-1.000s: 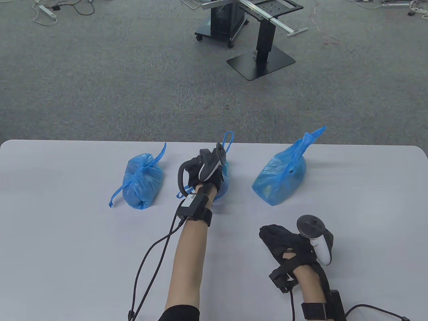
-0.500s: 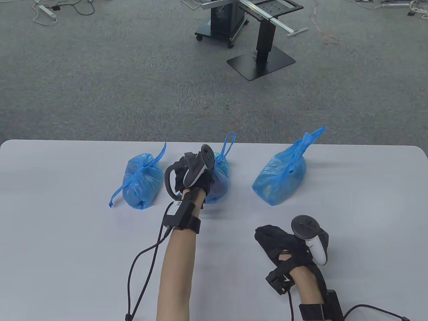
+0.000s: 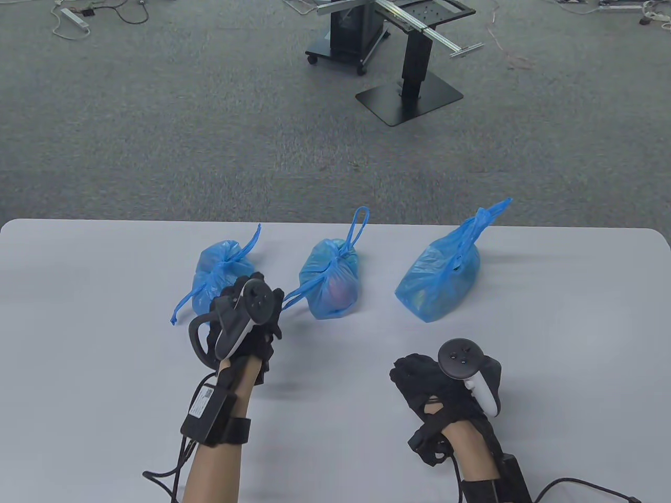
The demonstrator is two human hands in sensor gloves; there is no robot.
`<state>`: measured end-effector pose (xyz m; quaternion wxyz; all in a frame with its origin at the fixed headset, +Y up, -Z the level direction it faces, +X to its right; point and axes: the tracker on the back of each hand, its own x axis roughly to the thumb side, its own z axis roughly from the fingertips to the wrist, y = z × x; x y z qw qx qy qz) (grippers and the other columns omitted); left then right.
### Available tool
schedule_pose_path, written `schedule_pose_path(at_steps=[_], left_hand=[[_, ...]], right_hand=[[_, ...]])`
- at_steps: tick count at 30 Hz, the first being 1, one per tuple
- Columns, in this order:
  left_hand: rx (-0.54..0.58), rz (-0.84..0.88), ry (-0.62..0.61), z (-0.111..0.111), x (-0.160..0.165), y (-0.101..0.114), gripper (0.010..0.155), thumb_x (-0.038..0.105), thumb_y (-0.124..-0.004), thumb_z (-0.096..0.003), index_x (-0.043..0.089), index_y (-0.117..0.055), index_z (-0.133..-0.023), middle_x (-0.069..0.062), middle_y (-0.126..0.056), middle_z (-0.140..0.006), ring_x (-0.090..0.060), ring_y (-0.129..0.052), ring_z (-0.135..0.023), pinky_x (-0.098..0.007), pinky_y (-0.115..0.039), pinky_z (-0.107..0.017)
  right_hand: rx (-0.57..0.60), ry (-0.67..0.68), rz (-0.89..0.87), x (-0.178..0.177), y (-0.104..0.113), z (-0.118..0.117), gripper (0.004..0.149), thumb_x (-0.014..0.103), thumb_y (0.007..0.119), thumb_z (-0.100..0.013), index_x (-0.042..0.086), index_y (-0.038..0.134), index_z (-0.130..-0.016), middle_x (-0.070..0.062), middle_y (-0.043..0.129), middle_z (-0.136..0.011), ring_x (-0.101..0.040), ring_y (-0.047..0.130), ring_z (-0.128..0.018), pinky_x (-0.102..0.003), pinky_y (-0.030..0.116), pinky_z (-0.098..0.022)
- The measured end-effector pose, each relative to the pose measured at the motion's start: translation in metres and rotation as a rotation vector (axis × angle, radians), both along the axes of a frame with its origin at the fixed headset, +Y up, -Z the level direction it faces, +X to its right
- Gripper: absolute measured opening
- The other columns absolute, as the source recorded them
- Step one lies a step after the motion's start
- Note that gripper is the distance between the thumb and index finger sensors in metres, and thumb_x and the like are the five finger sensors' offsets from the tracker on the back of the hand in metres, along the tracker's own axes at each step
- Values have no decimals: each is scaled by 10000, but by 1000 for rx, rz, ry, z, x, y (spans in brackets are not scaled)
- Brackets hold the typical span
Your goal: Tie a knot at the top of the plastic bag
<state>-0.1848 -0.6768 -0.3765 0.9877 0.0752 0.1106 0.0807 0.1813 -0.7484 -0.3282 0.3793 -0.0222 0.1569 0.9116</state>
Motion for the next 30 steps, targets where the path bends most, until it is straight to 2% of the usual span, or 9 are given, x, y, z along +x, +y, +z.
schedule_pose_path(at_steps=[7,14,20,30], left_hand=[[-14,32,16,62,-22,-28,658,659,-734,-481,309,-761,-1037,43,-808,-1056,-277,-902,-940,-531,-724,-704],[-51,21,-5,99,-30,-54,653,648,-734,-481,307,-761,-1037,38,-805,-1059,-283,-894,-950,-536,-718,-707],[-76,6,-28,103,-28,-65,649,648,-727,-482,313,-757,-1037,43,-802,-1061,-278,-889,-956,-534,-714,-712],[-100,-39,-64,102,-17,-68,635,634,-712,-492,317,-751,-1040,47,-795,-1065,-275,-884,-962,-533,-711,-715]], right_hand=[[15,-16,46,-2,1,0,609,535,757,-469,186,745,-968,-59,650,-1089,-403,614,-983,-616,436,-782],[39,14,116,-14,0,3,616,548,758,-463,194,746,-967,-51,653,-1089,-397,628,-978,-611,452,-779],[68,32,171,-23,2,5,612,546,756,-463,198,745,-967,-48,654,-1089,-393,627,-981,-609,451,-781],[66,29,210,-26,-1,5,612,545,755,-465,202,737,-971,-43,643,-1095,-390,620,-986,-609,443,-784]])
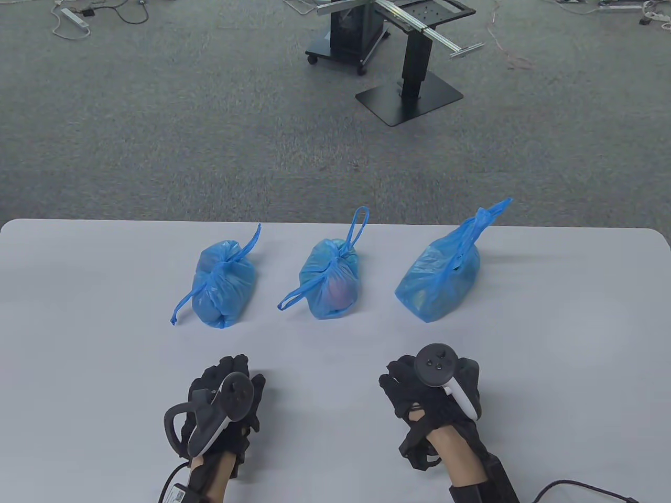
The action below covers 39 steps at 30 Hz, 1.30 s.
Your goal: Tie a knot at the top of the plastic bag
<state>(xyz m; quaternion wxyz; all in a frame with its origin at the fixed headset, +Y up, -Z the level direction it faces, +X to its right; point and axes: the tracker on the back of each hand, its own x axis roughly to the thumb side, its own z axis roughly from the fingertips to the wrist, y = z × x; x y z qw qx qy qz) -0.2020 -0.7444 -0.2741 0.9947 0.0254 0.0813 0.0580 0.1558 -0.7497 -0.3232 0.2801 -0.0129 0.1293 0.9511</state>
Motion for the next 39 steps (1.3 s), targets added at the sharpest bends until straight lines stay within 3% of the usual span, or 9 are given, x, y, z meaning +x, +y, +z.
schedule_pose_path(at_steps=[6,13,18,26,32,39], left_hand=[[2,-53,-15,0,7,1,642,637,-714,-489,321,-741,-1046,52,-787,-1070,-270,-879,-968,-532,-710,-717],[-5,-47,-36,0,11,1,661,643,-713,-487,318,-713,-1062,49,-766,-1084,-274,-867,-977,-532,-706,-720],[-21,-59,-54,-2,16,1,666,647,-711,-487,322,-700,-1069,51,-753,-1093,-273,-857,-988,-531,-704,-723],[-41,-32,-73,-3,17,-1,671,649,-709,-487,324,-692,-1073,52,-749,-1096,-269,-855,-992,-532,-702,-725],[-40,34,-55,-3,7,0,674,646,-711,-487,316,-692,-1074,47,-752,-1094,-275,-859,-986,-533,-703,-723],[-24,76,-43,-2,-2,5,677,646,-712,-486,312,-692,-1075,46,-752,-1093,-273,-862,-984,-533,-705,-722]], right_hand=[[98,-90,12,5,11,3,643,557,749,-463,237,655,-1013,-8,545,-1138,-373,544,-1026,-605,387,-805],[233,-394,-16,36,30,3,747,593,733,-468,299,424,-1081,39,296,-1195,-345,374,-1086,-599,286,-832],[214,-534,-46,59,40,-8,830,619,717,-481,344,224,-1089,80,88,-1195,-313,199,-1119,-596,188,-845],[59,-635,-22,65,35,-53,986,694,704,-466,391,-50,-1025,102,-185,-1128,-287,-52,-1106,-588,92,-844],[69,-664,-37,58,30,-91,1022,723,698,-455,409,-108,-1000,96,-226,-1110,-286,-83,-1101,-588,81,-841],[-24,-727,-100,68,13,-134,1079,770,673,-440,392,-196,-954,78,-282,-1079,-297,-113,-1090,-592,82,-835]])
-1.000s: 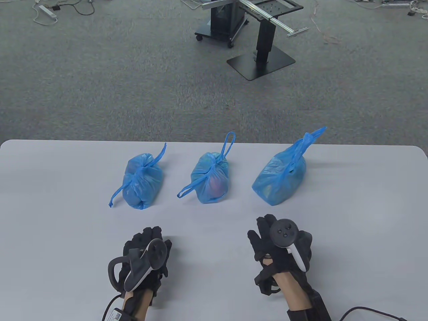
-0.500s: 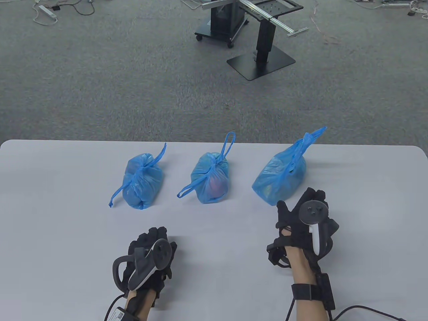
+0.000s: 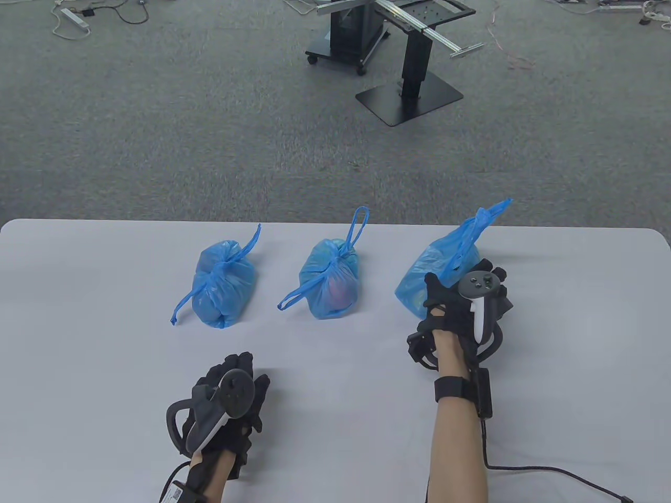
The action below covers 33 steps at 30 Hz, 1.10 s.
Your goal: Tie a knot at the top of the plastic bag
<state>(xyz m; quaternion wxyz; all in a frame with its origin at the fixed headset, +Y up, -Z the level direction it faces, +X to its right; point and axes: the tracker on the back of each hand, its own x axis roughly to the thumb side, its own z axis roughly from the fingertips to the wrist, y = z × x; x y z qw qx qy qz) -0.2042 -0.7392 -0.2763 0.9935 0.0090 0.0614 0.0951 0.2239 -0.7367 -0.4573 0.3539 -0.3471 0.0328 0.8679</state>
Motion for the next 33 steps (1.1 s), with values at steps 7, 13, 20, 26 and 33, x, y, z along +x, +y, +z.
schedule_pose_path(at_steps=[7,13,20,26,33], left_hand=[[7,-9,8,1,-2,3,680,645,-712,-487,305,-693,-1076,42,-754,-1092,-277,-862,-983,-533,-704,-722],[7,-7,16,2,-3,3,675,641,-715,-485,303,-706,-1069,36,-764,-1085,-277,-870,-976,-535,-709,-717],[-8,6,28,3,-6,2,676,641,-715,-485,302,-706,-1070,36,-765,-1085,-280,-873,-973,-536,-709,-715],[-11,9,25,3,-6,3,678,642,-715,-485,302,-705,-1071,34,-765,-1085,-280,-872,-973,-537,-709,-715],[-4,30,12,4,-4,5,673,640,-715,-486,300,-711,-1067,33,-770,-1082,-281,-875,-970,-535,-710,-715]], right_hand=[[-44,-2,-138,7,-24,-26,1107,786,667,-440,383,-244,-923,79,-317,-1055,-295,-143,-1081,-593,65,-831],[15,-32,-231,9,-38,-33,876,665,602,-533,430,-88,-1019,83,-166,-1140,-273,-46,-1116,-567,100,-843],[148,-59,-399,17,-38,-29,604,553,553,-571,477,274,-1100,148,49,-1209,-223,71,-1148,-523,181,-870],[227,-109,-428,30,-28,-18,528,502,570,-581,432,444,-1089,137,357,-1225,-210,329,-1167,-499,302,-880],[323,-148,-462,44,-14,-3,503,472,591,-584,373,527,-1073,88,534,-1187,-241,470,-1136,-510,366,-867]])
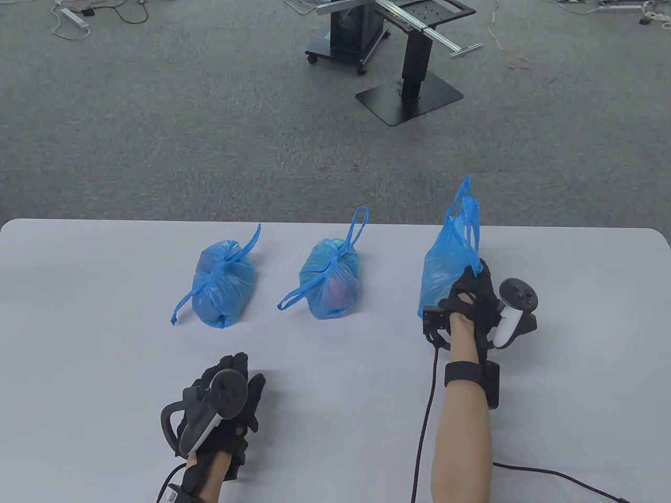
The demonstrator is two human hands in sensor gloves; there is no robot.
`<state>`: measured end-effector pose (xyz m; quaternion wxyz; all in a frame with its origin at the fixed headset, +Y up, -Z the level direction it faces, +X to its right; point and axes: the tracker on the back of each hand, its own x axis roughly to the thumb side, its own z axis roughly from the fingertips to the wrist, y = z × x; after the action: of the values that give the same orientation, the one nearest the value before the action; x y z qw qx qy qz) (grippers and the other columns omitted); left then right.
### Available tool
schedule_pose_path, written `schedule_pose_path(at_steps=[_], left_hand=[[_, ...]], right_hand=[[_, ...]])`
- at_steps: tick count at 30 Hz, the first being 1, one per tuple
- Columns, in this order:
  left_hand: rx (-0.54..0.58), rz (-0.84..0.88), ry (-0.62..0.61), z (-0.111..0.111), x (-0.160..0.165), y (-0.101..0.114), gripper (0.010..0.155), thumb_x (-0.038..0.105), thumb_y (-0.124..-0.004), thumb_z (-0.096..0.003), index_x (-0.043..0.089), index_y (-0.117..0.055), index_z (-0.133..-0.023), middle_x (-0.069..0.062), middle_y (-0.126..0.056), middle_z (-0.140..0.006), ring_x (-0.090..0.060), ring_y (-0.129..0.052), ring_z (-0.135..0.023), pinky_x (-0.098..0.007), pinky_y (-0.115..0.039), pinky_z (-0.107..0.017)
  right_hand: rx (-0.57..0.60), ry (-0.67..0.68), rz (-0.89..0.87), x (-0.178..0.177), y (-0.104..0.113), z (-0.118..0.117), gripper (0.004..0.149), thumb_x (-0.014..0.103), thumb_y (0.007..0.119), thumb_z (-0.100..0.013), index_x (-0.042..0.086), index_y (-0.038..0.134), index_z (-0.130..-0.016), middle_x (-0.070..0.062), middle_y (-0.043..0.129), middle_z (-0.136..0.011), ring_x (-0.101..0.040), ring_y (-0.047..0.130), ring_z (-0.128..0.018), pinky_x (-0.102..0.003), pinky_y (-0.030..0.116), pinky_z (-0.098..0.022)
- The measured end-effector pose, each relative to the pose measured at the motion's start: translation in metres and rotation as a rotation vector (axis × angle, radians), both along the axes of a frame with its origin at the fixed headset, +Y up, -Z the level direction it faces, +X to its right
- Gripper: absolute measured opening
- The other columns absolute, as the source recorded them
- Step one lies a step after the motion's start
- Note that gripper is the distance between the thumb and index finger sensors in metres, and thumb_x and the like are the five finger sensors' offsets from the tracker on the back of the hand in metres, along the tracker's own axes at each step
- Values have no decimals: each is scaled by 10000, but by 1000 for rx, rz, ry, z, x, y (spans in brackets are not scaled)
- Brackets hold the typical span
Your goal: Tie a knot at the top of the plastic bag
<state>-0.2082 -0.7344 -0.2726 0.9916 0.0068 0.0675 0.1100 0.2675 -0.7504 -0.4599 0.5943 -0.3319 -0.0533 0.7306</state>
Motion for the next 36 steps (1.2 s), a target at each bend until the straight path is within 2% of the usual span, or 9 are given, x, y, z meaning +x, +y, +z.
schedule_pose_path(at_steps=[12,18,26,32,36], left_hand=[[-3,-4,-1,-1,0,-1,672,641,-715,-485,301,-715,-1065,36,-775,-1079,-281,-879,-967,-537,-711,-713],[-9,-3,0,0,0,-1,672,641,-715,-486,300,-717,-1065,32,-777,-1078,-281,-879,-967,-536,-711,-714],[-5,-3,-9,-1,0,-2,670,642,-714,-486,304,-718,-1064,36,-778,-1078,-282,-877,-969,-536,-710,-715],[-7,0,-7,-1,0,-2,670,641,-713,-486,302,-719,-1064,33,-780,-1077,-280,-879,-968,-535,-711,-715],[-2,9,1,-1,-2,-2,668,639,-716,-486,300,-722,-1062,32,-782,-1075,-283,-881,-965,-538,-712,-712]], right_hand=[[168,-59,32,31,36,37,488,427,662,-539,275,665,-1003,-10,776,-1039,-286,718,-997,-531,516,-798],[310,6,33,40,62,57,490,411,695,-516,227,718,-969,-46,866,-955,-316,806,-916,-537,588,-749],[423,219,36,34,83,88,494,421,713,-504,196,753,-942,-59,932,-885,-321,881,-844,-526,650,-711],[449,445,-22,6,79,101,495,424,715,-506,194,755,-942,-61,934,-883,-321,883,-843,-529,652,-709],[411,640,-86,-25,67,102,498,428,712,-506,195,753,-944,-59,934,-884,-324,882,-843,-531,651,-710]])
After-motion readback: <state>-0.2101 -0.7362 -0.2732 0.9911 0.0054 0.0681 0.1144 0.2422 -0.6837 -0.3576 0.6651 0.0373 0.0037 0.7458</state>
